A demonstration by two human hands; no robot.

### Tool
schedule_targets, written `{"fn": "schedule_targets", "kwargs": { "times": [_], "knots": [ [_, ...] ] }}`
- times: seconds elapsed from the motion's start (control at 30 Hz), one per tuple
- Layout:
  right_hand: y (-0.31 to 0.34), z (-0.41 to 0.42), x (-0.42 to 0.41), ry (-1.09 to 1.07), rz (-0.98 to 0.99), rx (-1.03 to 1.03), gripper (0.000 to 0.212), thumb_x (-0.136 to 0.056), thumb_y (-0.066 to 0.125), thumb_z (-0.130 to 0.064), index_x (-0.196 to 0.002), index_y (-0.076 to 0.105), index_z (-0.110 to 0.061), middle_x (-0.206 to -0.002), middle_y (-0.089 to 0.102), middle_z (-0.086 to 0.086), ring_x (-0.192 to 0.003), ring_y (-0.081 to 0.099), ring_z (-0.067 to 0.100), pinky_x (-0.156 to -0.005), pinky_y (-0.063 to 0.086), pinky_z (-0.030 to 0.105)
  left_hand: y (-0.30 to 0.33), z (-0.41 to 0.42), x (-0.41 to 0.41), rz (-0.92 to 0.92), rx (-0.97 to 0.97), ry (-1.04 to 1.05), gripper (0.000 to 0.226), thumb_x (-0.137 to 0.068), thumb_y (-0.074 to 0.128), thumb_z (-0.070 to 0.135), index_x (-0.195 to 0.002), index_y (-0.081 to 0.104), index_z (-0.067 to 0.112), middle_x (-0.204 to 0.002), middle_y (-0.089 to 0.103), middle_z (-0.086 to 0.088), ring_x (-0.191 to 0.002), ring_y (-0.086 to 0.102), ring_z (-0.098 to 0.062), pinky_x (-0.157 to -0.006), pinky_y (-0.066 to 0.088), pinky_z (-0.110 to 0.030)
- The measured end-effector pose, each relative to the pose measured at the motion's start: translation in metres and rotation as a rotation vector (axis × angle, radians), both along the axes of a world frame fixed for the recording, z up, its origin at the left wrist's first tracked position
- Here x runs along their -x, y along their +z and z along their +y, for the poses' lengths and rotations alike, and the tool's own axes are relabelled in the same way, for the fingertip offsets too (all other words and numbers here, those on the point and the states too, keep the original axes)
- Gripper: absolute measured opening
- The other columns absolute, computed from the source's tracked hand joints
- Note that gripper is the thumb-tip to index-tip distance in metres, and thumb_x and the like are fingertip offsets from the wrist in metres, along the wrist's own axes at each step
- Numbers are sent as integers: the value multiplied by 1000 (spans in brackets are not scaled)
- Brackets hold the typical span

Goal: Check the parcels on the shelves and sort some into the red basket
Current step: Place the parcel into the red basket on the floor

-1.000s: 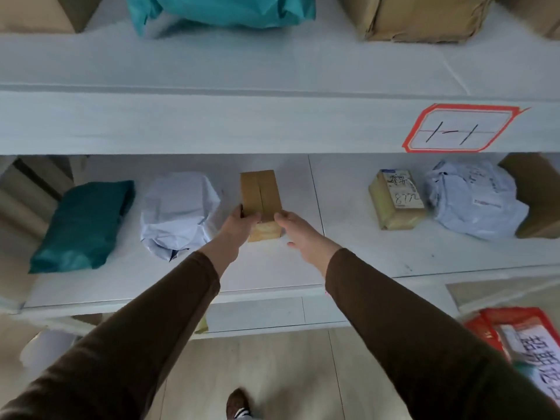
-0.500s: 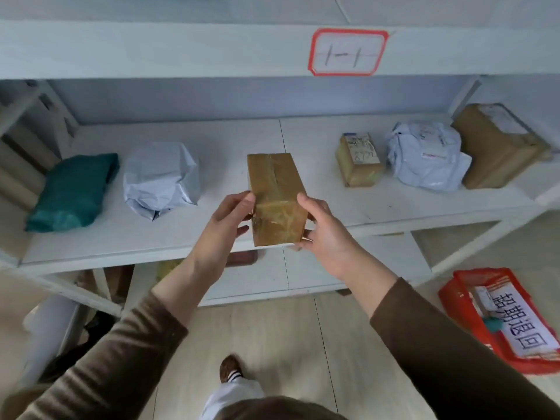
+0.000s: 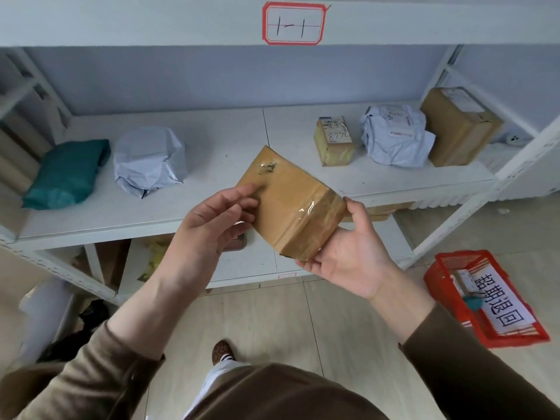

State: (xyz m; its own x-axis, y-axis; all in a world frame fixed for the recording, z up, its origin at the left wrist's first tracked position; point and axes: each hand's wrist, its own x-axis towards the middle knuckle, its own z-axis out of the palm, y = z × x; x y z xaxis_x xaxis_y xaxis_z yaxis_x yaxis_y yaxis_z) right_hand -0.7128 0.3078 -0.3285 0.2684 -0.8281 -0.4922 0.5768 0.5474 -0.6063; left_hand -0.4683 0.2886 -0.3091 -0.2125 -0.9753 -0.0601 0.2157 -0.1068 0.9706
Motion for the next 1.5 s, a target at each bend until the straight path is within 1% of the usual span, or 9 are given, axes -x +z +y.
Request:
{"fn": "schedule_targets", "kwargs": {
  "times": [0.17,0.37,0.6,0.73,0.87,1.07,1.17,1.33,1.5],
  "knots": [
    [-1,7,-8,-16,113,70,68,-92,48,-67,-137,63,-18,-138,66,14,-115,63,30,-100,50,44,-5,6,1,7,-32,12,33,-95,62,24,-125,74,19,-113,71,-11,-102,62,-24,-104,43,-48],
    [-5,18,-40,-79,985,547,68,-72,68,-65,-130,48,-36,-134,54,-9,-123,56,10,-102,48,32,-19,17,7,-29,-116,-144,57,-98,59,46,-147,55,19,-142,66,-10,-133,61,-30,-119,40,-52],
    [-11,29,-64,-122,1882,1063,88,-74,71,-67,-144,50,-18,-154,40,6,-136,43,31,-110,41,43,-27,17,15,50,-221,-153,53,-99,56,47,-144,61,20,-140,69,-8,-135,61,-27,-113,45,-42],
    [-14,31,-63,-180,1610,1162,97,-79,74,-64,-154,39,-15,-166,27,5,-151,32,24,-120,33,35,-34,12,8,95,-202,-122,51,-98,66,37,-145,58,17,-140,68,-9,-135,61,-31,-107,48,-41],
    [-20,22,-46,-66,1252,888,106,-84,78,-49,-162,8,-33,-170,15,-13,-153,17,-3,-112,24,4,-45,5,-7,-43,-20,-124,80,-80,85,22,-146,41,14,-139,66,-14,-131,62,-35,-107,52,-51],
    [-36,7,-24,129,1388,835,87,-87,72,-51,-161,30,-29,-161,31,-24,-146,33,-4,-117,41,34,-53,-4,-16,-337,290,-197,105,-71,91,11,-153,26,24,-145,56,-4,-136,56,-27,-111,50,-52],
    [-34,6,-24,85,1413,941,92,-86,72,-51,-162,22,-35,-159,21,-36,-144,23,-15,-114,32,9,-57,-8,-22,-410,304,-237,109,-77,90,4,-161,21,10,-141,61,5,-133,59,-17,-114,49,-36],
    [-19,10,-33,-9,1326,1066,91,-85,77,-49,-159,28,-32,-165,27,-8,-153,23,10,-121,24,18,-55,-11,-33,-105,-22,-386,43,-86,73,-6,-128,71,3,-134,70,-21,-124,68,-33,-106,55,-40],
    [-11,8,-39,33,1106,1039,83,-85,79,-39,-157,40,-24,-159,30,-4,-151,30,12,-118,30,18,-66,-17,-41,299,-292,-397,71,-62,99,11,-128,74,7,-134,70,-18,-123,70,-31,-98,59,-40]
  ]
}}
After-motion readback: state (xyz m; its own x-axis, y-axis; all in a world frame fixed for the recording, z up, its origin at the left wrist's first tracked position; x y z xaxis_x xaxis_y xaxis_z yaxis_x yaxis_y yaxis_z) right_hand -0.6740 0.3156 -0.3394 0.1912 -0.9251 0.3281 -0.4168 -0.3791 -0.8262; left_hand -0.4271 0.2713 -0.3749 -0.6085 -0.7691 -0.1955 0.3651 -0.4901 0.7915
